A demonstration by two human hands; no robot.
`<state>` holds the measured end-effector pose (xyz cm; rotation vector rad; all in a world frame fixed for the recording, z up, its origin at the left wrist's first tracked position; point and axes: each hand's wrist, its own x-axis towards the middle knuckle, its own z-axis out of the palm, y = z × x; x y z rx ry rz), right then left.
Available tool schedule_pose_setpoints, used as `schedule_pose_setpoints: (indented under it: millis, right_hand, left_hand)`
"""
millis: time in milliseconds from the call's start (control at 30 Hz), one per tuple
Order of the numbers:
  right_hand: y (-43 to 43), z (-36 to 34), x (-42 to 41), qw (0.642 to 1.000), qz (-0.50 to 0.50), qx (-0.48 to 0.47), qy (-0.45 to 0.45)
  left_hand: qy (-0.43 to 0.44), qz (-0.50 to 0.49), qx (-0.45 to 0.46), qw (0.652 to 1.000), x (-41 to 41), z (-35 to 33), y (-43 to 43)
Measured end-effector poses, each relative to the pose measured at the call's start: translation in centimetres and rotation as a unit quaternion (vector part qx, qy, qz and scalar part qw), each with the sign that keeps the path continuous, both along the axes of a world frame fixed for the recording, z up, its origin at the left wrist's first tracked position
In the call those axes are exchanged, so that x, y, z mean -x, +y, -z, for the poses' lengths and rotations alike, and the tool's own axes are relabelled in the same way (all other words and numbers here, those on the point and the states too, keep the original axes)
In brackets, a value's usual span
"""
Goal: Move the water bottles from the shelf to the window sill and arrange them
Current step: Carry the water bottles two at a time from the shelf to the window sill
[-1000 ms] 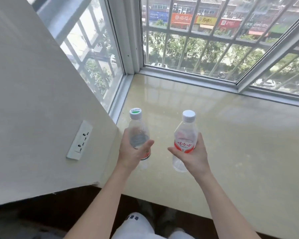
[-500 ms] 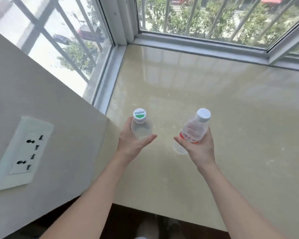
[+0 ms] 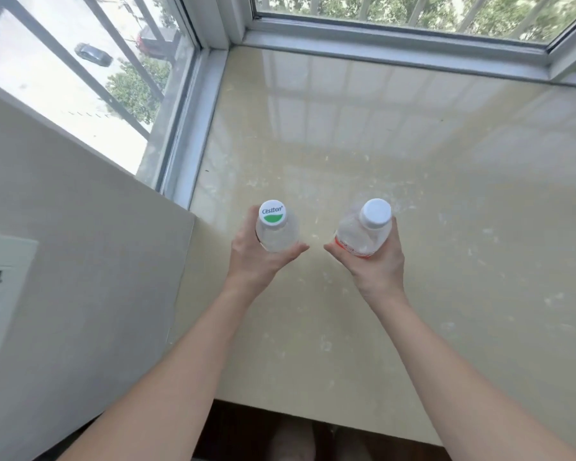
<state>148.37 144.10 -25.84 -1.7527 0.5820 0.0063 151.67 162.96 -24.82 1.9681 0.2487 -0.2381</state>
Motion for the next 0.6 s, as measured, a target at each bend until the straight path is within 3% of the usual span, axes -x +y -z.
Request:
schedule_pose_setpoints:
  millis: [267, 600]
  right_hand:
    - [-0.3, 1.5, 1.5, 0.997, -0.027, 0.060, 0.044]
    - [0.9, 2.9, 0.9, 0.994, 0.011, 0.097, 0.050]
  left_hand:
    - [0.018, 0.029, -0.056, 0.998, 0.9, 1.5, 1.4]
    - [0.007, 0.036, -0.062, 0.997, 0.6, 2.6, 1.4]
